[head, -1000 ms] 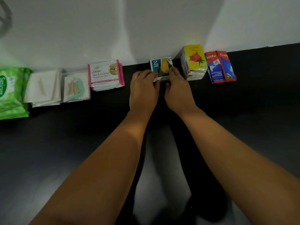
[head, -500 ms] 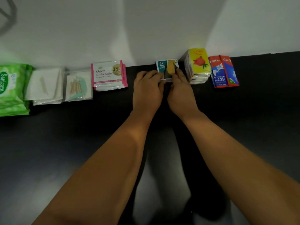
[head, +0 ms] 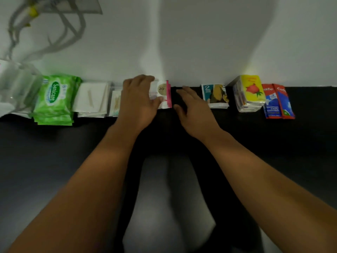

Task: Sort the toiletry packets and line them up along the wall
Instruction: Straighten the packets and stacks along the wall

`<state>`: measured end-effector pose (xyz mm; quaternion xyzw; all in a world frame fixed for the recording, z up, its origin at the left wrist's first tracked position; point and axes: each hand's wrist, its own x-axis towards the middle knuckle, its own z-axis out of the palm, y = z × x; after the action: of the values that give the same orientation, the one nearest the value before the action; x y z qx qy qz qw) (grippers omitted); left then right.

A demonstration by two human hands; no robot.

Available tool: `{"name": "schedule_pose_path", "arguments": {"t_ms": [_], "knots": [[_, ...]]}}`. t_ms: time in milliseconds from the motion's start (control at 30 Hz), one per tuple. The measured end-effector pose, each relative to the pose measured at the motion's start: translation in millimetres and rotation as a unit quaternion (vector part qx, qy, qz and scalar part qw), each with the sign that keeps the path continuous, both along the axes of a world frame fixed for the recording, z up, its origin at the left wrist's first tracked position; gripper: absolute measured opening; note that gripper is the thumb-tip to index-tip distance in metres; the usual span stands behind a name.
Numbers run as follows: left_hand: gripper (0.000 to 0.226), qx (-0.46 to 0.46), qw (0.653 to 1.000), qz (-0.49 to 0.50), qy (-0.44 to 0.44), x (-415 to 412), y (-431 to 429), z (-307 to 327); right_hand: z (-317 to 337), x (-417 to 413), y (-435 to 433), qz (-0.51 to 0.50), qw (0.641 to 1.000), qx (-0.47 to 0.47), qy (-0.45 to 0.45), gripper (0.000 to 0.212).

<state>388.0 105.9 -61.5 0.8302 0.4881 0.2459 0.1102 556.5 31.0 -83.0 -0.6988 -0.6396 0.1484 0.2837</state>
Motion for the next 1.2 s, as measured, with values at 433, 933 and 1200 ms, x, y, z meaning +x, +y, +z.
{"name": "schedule_pose_path", "arguments": {"t_ms": [433,933,1200], "knots": [[0.089,-0.053,0.958,-0.076,0.272,-19,50,-10,-30,-22,37,0.049,0.996,-0.068,-0.042,0.06],[0.073,-0.007,0.969,-0.091,0.23,-29,-33,-32,-32,-26,-37,0.019,0.993,-0.113,-0.031,0.058],[0.071,-0.021,0.977,-0.069,0.198,-39,-120,-48,-35,-34,-119,0.034,0.996,-0.069,-0.04,0.056]]}}
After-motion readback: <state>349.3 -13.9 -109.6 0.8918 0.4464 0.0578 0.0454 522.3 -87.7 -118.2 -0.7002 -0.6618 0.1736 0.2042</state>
